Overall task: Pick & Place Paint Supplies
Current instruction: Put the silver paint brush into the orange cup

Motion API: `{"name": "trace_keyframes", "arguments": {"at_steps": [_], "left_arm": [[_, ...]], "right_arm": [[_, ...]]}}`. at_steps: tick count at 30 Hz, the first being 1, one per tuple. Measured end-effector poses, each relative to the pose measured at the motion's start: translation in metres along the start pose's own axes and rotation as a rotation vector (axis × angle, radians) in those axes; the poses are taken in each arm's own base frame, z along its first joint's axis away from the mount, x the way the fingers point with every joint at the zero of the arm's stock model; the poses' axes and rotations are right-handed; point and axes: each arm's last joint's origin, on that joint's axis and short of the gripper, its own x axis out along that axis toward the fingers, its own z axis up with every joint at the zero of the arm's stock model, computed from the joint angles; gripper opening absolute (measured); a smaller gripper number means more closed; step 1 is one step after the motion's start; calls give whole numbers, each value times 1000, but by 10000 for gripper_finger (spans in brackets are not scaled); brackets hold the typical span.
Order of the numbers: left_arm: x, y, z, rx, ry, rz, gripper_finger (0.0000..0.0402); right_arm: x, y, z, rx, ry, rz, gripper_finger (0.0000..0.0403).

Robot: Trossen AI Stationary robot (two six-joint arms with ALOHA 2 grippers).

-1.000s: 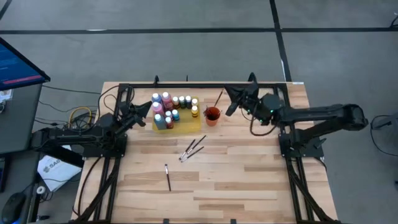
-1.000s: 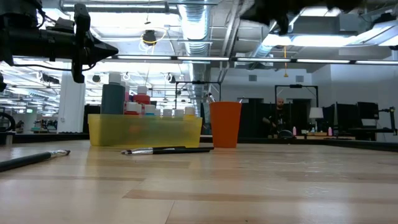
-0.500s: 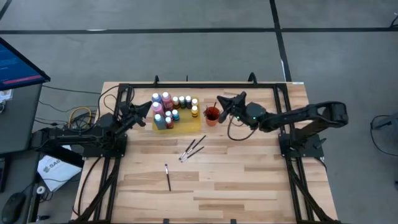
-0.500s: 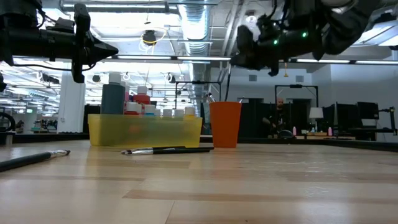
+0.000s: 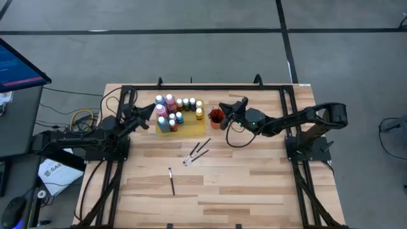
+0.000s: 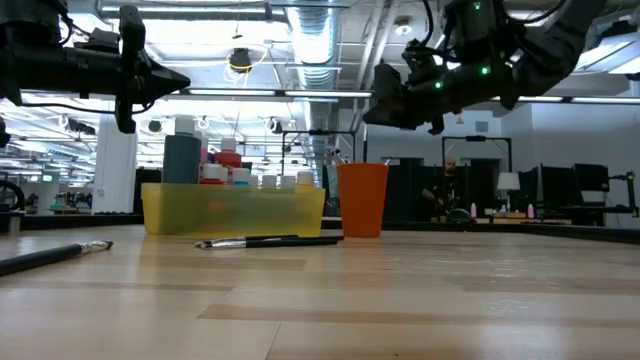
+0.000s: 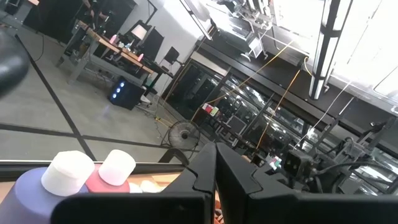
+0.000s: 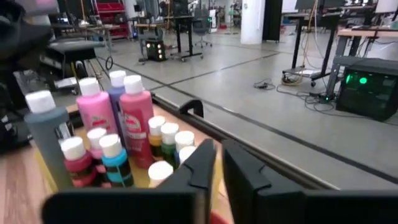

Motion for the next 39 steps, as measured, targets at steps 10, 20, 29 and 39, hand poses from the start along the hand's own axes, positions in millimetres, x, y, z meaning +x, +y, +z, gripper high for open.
{"name": "trace_keyframes", "arguments": {"at_steps": [10,20,29,39], "left_arm": [[0,0,0,0,0,0,1],[0,0,0,0,0,0,1],[0,0,0,0,0,0,1],[0,0,0,0,0,0,1]], "right_arm": [[3,20,40,-163,74,37,176],[29,97,100,-406,301,444,186],[64,174,73,-574,459,664,184],[75,200,8,-822,720,798,179]]}}
